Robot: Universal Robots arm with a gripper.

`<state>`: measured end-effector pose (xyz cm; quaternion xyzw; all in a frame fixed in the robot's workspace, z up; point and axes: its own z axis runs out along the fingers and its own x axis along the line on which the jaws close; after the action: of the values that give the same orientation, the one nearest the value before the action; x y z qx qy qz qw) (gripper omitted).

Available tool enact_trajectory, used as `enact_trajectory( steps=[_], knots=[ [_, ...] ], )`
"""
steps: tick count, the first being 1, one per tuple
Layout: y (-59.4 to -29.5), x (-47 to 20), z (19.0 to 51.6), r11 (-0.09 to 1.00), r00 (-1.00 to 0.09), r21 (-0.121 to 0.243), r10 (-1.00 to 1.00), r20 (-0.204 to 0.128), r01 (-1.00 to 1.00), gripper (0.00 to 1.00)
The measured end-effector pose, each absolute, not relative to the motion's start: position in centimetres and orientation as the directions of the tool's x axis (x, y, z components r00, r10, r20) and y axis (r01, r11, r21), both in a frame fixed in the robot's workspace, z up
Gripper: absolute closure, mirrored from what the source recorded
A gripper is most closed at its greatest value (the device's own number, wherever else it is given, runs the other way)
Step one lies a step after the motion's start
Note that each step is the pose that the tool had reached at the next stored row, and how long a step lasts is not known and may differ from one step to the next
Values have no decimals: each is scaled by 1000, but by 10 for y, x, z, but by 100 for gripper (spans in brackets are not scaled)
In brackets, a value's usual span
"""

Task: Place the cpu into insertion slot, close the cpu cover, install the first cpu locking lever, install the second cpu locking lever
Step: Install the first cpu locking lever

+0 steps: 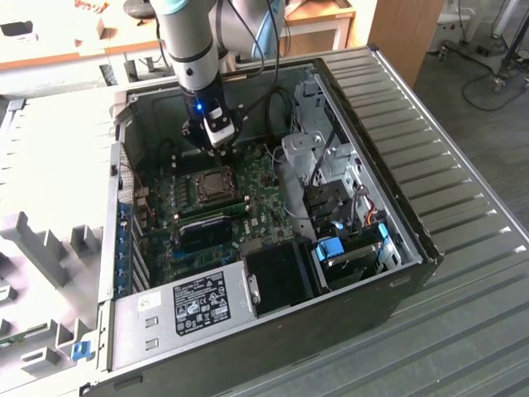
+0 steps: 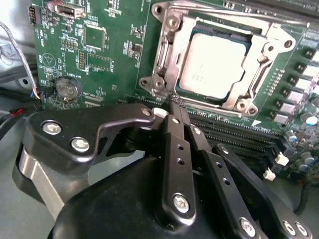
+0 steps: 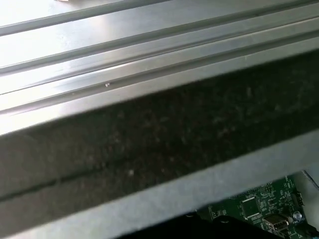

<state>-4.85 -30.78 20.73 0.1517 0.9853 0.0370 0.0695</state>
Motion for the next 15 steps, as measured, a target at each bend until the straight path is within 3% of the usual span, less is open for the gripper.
enact_trajectory(
  steps=[15],
  knots=[
    [-310, -51, 200, 956, -944, 118, 287, -161, 270, 89]
  ],
)
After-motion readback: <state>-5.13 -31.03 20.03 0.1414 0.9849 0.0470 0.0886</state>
